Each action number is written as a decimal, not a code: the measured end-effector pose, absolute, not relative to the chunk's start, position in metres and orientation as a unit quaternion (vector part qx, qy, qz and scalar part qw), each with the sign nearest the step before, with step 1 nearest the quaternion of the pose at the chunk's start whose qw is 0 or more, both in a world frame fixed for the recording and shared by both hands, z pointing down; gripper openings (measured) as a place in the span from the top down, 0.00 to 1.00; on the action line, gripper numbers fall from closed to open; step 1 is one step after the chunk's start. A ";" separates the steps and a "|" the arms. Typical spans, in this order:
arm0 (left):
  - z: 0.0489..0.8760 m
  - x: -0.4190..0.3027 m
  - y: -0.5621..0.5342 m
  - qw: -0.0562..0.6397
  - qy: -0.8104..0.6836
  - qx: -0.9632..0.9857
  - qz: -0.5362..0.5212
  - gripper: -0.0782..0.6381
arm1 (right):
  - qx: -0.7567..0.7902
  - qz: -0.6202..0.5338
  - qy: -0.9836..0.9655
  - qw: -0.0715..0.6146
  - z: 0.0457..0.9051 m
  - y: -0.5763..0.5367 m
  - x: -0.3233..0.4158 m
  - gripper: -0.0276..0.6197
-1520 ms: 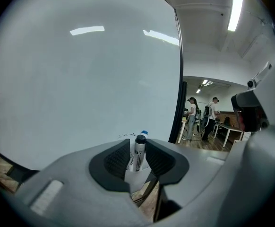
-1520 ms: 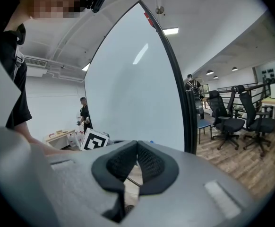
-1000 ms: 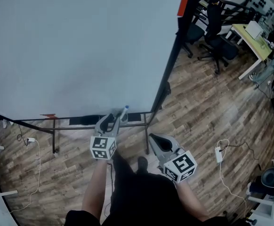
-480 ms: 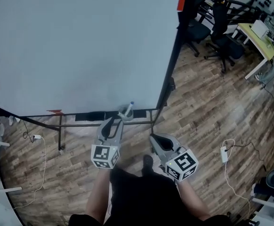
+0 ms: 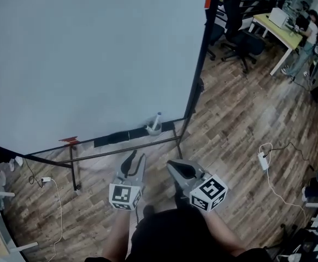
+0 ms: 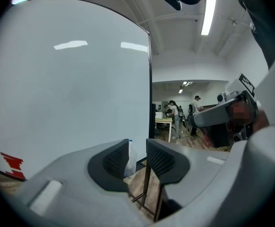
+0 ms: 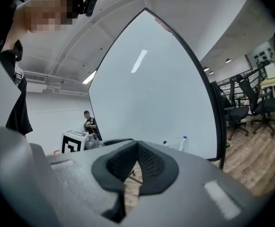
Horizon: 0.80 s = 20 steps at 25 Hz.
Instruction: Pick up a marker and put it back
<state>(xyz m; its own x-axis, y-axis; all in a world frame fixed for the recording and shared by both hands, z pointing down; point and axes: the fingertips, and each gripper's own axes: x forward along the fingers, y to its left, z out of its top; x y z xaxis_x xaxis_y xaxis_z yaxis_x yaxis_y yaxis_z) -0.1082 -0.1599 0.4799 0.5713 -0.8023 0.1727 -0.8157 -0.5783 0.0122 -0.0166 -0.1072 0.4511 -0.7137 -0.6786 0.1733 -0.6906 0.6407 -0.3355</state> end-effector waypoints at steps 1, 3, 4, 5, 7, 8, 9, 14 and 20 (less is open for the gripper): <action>0.477 -0.116 -0.150 0.044 -0.448 0.890 0.071 0.72 | 0.388 0.195 -0.901 0.013 0.452 -0.098 -0.023 0.95; 0.472 -0.128 -0.131 0.042 -0.428 0.901 0.064 0.72 | 0.411 0.197 -0.890 0.007 0.453 -0.080 -0.036 0.95; 0.469 -0.132 -0.121 0.042 -0.416 0.906 0.061 0.72 | 0.423 0.196 -0.885 0.004 0.452 -0.071 -0.041 0.95; 0.466 -0.136 -0.111 0.043 -0.403 0.912 0.059 0.72 | 0.436 0.193 -0.879 0.003 0.451 -0.062 -0.047 0.95; 0.461 -0.144 -0.089 0.045 -0.378 0.923 0.055 0.72 | 0.459 0.184 -0.869 0.003 0.449 -0.043 -0.059 0.95; 0.459 -0.148 -0.080 0.047 -0.366 0.928 0.053 0.72 | 0.471 0.176 -0.864 0.006 0.448 -0.034 -0.065 0.95; 0.458 -0.153 -0.071 0.051 -0.357 0.931 0.053 0.72 | 0.485 0.165 -0.859 0.013 0.448 -0.025 -0.069 0.95; 0.455 -0.171 -0.036 0.065 -0.325 0.942 0.058 0.81 | 0.547 0.127 -0.826 0.052 0.450 0.009 -0.080 0.95; 0.436 -0.185 -0.008 0.075 -0.309 0.948 0.033 0.86 | 0.570 0.124 -0.811 0.037 0.436 0.036 -0.086 0.95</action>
